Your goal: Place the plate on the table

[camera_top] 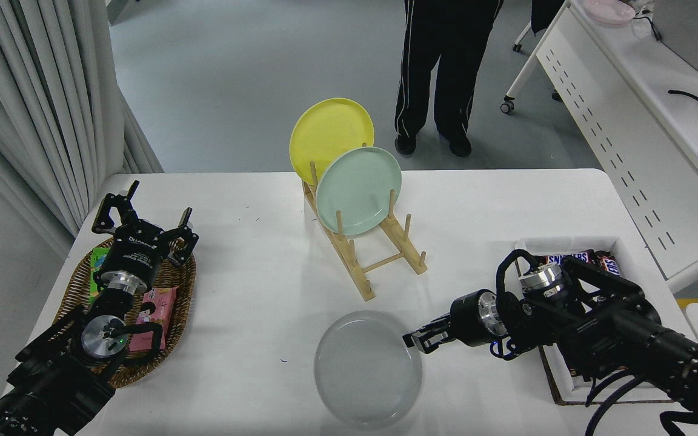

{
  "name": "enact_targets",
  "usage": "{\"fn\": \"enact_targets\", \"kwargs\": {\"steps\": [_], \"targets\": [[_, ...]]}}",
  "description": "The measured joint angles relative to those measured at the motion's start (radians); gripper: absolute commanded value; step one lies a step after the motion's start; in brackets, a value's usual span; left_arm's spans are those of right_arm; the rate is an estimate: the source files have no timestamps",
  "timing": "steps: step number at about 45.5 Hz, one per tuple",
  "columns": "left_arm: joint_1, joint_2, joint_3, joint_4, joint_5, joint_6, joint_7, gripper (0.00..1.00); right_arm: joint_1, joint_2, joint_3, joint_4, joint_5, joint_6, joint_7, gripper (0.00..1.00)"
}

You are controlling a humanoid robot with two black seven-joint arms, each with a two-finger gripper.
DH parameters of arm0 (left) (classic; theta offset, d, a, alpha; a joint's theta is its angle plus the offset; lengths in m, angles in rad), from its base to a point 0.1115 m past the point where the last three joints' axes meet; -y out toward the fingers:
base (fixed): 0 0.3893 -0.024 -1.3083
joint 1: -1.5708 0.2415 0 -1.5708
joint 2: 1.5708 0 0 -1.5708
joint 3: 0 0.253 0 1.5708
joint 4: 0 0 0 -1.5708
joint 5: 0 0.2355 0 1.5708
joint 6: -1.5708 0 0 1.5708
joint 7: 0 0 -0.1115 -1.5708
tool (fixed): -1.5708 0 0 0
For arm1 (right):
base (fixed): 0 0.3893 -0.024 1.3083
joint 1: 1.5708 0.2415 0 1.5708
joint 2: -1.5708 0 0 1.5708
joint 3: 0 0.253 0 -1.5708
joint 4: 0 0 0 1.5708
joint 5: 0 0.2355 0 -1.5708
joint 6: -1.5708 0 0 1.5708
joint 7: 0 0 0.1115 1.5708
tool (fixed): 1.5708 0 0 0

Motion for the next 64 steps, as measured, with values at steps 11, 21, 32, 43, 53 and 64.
{"fn": "enact_targets", "kwargs": {"steps": [11,21,32,43,53,64], "targets": [[0.000,0.000,0.000,0.000,0.000,0.000,0.000,1.00,0.000,0.001,0.001,0.000,-0.003,0.002,0.000,0.29],[0.000,0.000,0.000,0.000,0.000,0.000,0.000,1.00,0.000,0.001,0.001,-0.001,-0.004,0.005,0.001,0.63],[0.000,0.000,0.000,0.000,0.000,0.000,0.000,1.00,0.006,-0.002,0.001,0.008,-0.004,0.029,0.001,1.00],[0.000,0.000,0.000,-0.001,0.000,0.000,0.000,1.00,0.046,-0.062,0.000,0.110,0.001,0.091,0.000,1.00],[0.000,0.000,0.000,-0.001,0.000,0.000,0.000,1.00,0.104,-0.141,-0.024,0.221,0.000,0.296,0.001,1.00],[0.000,0.000,0.000,0.000,0.000,0.000,0.000,1.00,0.169,-0.208,-0.021,0.281,-0.037,0.513,0.004,1.00]]}}
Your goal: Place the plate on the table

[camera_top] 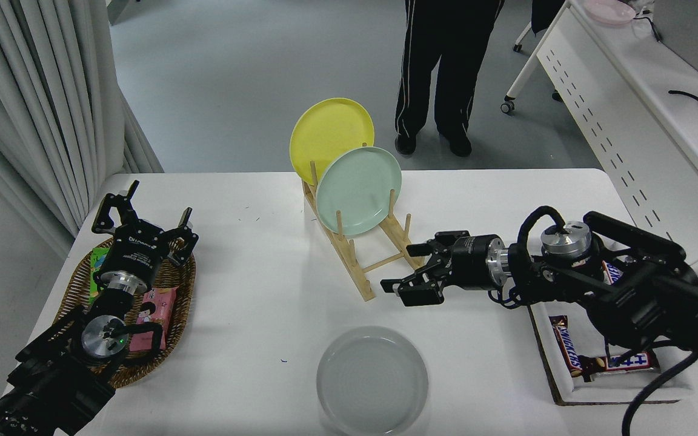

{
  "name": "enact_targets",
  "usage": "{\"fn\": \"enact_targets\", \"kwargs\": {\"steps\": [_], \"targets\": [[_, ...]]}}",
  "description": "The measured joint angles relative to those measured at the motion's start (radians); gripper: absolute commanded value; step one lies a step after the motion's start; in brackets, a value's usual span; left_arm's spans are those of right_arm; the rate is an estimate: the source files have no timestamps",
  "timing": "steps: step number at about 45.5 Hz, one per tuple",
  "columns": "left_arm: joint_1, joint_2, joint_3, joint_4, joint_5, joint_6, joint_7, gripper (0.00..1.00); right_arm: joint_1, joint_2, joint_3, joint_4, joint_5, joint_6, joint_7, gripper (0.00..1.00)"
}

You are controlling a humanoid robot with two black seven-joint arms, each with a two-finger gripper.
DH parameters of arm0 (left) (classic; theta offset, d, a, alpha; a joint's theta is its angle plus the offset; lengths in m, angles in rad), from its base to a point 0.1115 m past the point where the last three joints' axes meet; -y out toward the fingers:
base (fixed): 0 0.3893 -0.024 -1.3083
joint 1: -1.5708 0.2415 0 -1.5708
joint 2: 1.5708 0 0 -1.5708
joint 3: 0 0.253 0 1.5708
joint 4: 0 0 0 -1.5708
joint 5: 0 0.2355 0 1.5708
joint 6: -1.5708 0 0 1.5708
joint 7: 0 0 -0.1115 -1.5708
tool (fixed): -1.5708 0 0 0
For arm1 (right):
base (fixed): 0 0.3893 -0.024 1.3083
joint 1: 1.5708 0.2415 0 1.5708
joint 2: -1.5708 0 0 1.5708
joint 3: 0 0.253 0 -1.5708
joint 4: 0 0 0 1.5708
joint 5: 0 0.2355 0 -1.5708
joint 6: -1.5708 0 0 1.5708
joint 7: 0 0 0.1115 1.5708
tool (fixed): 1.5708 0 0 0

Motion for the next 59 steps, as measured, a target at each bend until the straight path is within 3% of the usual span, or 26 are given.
{"fn": "enact_targets", "kwargs": {"steps": [16,29,43,59], "targets": [[0.000,0.000,0.000,0.000,0.000,0.000,0.000,1.00,0.033,-0.028,0.113,-0.009,-0.136,0.173,0.028,1.00],[0.000,0.000,0.000,0.001,0.000,0.000,0.000,1.00,-0.032,0.039,0.209,-0.167,-0.383,0.338,0.192,1.00],[0.000,0.000,0.000,0.001,0.000,0.000,0.000,1.00,-0.144,0.126,0.358,-0.316,-0.700,0.490,0.461,1.00],[0.000,0.000,0.000,0.001,0.000,0.000,0.000,1.00,-0.297,0.176,0.484,-0.349,-0.843,0.578,0.566,1.00]]}}
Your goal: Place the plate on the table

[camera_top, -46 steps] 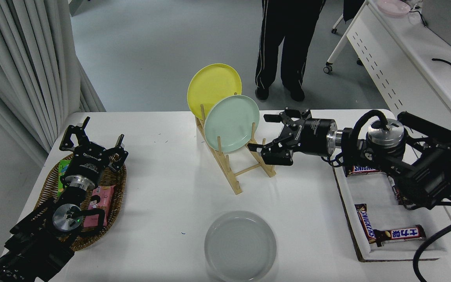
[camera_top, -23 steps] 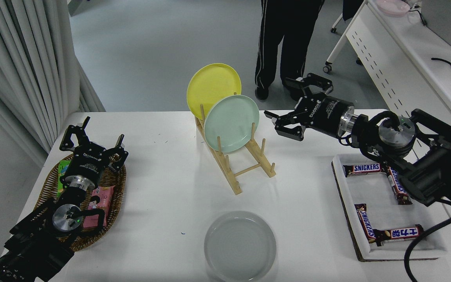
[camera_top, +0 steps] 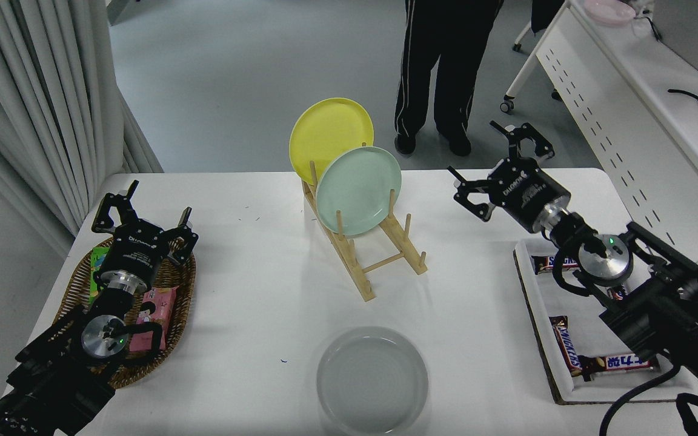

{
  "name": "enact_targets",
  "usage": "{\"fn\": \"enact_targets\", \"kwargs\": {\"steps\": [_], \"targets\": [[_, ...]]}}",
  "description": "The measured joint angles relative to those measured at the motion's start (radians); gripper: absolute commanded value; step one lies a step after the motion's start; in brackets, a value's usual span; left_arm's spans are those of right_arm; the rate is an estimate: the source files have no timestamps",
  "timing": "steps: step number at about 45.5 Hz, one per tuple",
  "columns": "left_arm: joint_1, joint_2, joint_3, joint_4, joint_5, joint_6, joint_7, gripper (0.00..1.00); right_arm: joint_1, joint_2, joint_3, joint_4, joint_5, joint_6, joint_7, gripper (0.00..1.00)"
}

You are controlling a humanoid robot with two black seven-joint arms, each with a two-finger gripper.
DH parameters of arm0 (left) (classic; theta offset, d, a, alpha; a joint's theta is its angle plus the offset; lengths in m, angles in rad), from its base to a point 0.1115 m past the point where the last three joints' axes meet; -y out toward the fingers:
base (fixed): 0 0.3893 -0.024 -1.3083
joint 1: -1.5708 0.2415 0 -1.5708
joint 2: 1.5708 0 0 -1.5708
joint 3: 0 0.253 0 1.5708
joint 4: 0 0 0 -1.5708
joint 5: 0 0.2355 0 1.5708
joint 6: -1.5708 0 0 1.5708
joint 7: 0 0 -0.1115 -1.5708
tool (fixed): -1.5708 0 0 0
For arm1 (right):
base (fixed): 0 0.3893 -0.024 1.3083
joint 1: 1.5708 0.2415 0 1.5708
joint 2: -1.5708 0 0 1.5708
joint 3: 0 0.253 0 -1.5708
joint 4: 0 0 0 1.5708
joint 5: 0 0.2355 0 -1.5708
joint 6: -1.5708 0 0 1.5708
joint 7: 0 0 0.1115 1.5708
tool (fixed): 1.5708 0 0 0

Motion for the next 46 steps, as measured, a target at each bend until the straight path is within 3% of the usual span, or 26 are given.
{"fn": "enact_targets", "kwargs": {"steps": [21,46], "targets": [[0.000,0.000,0.000,0.000,0.000,0.000,0.000,1.00,-0.130,0.025,0.145,-0.030,-0.045,0.012,0.079,1.00],[0.000,0.000,0.000,0.000,0.000,0.000,0.000,1.00,-0.151,0.056,0.174,-0.123,-0.050,-0.056,0.090,1.00]]}}
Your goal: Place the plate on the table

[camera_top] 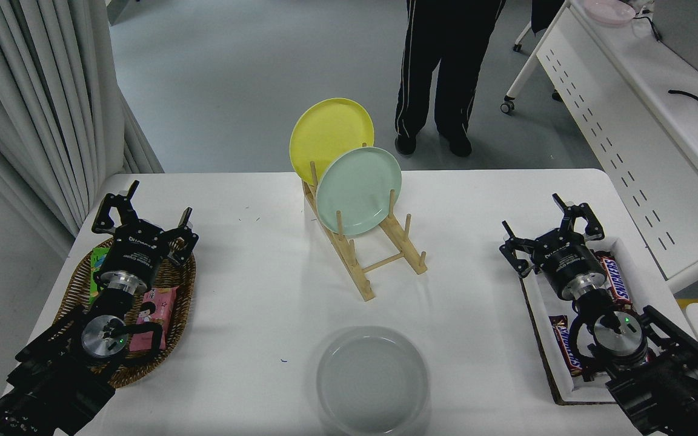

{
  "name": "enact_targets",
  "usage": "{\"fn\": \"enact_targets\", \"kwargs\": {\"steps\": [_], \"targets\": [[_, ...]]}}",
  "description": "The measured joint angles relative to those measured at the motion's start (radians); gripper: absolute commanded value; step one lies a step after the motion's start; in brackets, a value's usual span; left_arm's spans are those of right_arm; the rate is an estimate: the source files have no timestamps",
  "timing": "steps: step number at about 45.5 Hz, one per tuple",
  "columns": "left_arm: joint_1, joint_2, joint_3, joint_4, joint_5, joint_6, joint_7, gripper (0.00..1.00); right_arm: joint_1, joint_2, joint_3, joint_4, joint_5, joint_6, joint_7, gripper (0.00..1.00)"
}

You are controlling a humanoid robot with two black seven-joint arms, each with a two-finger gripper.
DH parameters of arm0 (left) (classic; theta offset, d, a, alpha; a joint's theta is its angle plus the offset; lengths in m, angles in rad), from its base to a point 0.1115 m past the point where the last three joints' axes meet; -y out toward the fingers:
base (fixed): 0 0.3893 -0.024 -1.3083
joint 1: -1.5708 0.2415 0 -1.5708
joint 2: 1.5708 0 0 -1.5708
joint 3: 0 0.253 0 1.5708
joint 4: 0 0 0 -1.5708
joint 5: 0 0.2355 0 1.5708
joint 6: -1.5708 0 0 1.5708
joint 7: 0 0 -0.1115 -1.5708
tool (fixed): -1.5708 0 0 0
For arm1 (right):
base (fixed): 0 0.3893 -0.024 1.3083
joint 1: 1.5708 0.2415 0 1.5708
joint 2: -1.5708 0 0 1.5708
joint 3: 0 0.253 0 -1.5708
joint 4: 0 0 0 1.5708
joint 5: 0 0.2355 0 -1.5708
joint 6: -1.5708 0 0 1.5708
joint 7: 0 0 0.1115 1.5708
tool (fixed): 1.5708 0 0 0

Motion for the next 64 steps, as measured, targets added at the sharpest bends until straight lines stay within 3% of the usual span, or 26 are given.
{"fn": "enact_targets", "kwargs": {"steps": [64], "targets": [[0.000,0.000,0.000,0.000,0.000,0.000,0.000,1.00,-0.001,0.030,0.001,-0.014,0.002,-0.022,0.026,1.00]]}}
